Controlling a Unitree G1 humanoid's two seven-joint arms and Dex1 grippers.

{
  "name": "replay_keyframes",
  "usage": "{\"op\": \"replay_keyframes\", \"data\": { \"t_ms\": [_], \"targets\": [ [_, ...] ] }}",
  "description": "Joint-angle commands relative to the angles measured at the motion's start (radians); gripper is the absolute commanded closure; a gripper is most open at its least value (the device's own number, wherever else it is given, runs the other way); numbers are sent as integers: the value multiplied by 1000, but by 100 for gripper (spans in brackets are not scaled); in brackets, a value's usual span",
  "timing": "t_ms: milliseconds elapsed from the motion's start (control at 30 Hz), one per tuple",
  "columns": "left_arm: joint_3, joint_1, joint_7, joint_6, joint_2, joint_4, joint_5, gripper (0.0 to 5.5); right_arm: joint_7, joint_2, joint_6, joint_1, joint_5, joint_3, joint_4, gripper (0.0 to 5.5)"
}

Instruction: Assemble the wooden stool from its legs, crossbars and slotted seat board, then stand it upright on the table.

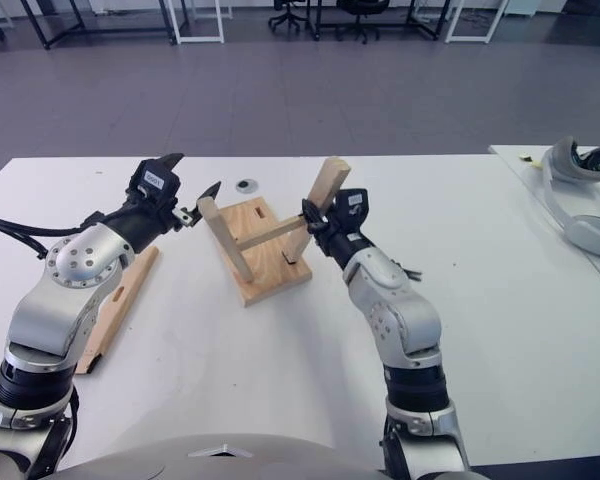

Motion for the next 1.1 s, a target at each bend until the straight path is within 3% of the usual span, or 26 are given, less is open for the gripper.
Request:
{"op": "replay_keyframes", "data": {
  "t_ms": [33, 67, 467, 567, 633, 800, 1100],
  "targets": [
    [3, -36, -16, 16, -1, -27, 11, 184, 2, -9, 77, 11, -11, 1, 21, 308],
    [7, -41, -17, 19, -1, -30, 12, 184, 3, -11, 78, 8, -17, 5, 19, 289],
    [96, -129, -15, 108, 36, -135, 25, 184, 123, -187, 111, -14, -215, 198, 7, 289],
    [61, -172, 27, 166, -24, -195, 27, 184, 156, -242, 92, -26, -292, 264, 3, 289],
    [-21, -145, 60, 163, -72, -187, 53, 184, 164, -253, 87, -35, -322, 285, -6, 289],
    [-83, -16, 101, 101, -105, -129, 95, 184, 173, -250, 100, -36, -353, 289, -15, 289],
    [18, 97, 59, -24, 2, -75, 155, 184, 377, -262, 64, -2, -199, 246, -152, 289]
  ]
}}
